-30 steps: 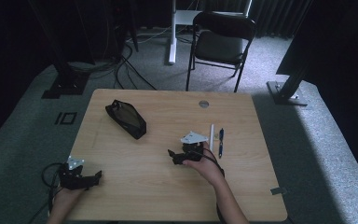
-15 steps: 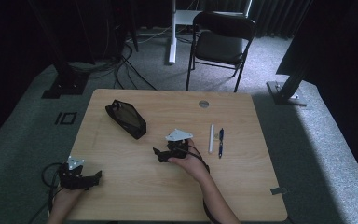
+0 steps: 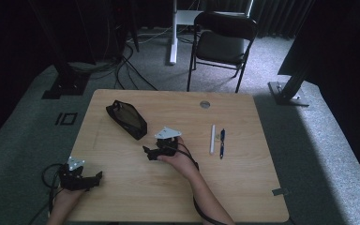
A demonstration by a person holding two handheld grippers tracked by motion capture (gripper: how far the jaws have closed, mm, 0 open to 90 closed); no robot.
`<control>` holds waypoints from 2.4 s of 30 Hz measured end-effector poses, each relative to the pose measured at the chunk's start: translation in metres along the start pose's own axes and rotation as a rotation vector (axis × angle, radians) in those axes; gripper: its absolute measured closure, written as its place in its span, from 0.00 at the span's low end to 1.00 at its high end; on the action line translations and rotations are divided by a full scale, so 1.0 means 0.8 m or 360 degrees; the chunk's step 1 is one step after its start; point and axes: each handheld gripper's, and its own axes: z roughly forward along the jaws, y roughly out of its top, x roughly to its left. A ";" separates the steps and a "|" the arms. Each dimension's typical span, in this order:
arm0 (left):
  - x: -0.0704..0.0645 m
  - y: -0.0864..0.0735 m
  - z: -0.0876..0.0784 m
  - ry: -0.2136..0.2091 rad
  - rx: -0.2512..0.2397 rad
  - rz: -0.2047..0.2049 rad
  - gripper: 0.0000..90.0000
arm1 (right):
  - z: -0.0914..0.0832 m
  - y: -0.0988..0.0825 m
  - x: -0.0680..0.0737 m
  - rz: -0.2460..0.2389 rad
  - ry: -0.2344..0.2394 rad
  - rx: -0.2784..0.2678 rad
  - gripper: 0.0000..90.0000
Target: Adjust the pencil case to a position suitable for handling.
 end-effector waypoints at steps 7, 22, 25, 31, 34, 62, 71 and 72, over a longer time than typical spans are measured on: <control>0.000 0.000 0.000 -0.0001 -0.0001 0.0000 0.00 | 0.019 0.003 0.000 -0.0006 -0.0057 0.0009 0.15; 0.000 0.000 0.000 -0.0001 0.0000 0.0002 0.00 | 0.045 0.023 0.000 0.0009 -0.0121 -0.0116 0.32; 0.000 0.000 0.000 -0.0001 0.0000 0.0002 0.00 | 0.050 0.026 -0.001 0.0025 -0.0151 -0.0121 0.37; 0.000 0.000 0.000 -0.0001 0.0000 0.0002 0.00 | 0.058 0.031 -0.002 0.0018 -0.0164 -0.0116 0.42; 0.000 0.000 0.000 -0.0002 0.0001 0.0002 0.00 | 0.062 0.034 -0.002 0.0037 -0.0172 -0.0127 0.43; 0.001 0.000 0.000 -0.0009 -0.0001 0.0010 0.00 | 0.059 0.035 -0.003 0.0101 -0.0189 -0.0102 0.81; 0.001 0.000 0.000 -0.0009 0.0000 0.0010 0.00 | 0.046 0.026 -0.004 0.0097 -0.0183 -0.0104 0.81; 0.001 0.000 0.000 -0.0008 0.0000 0.0010 0.00 | 0.044 0.025 -0.004 0.0101 -0.0182 -0.0105 0.81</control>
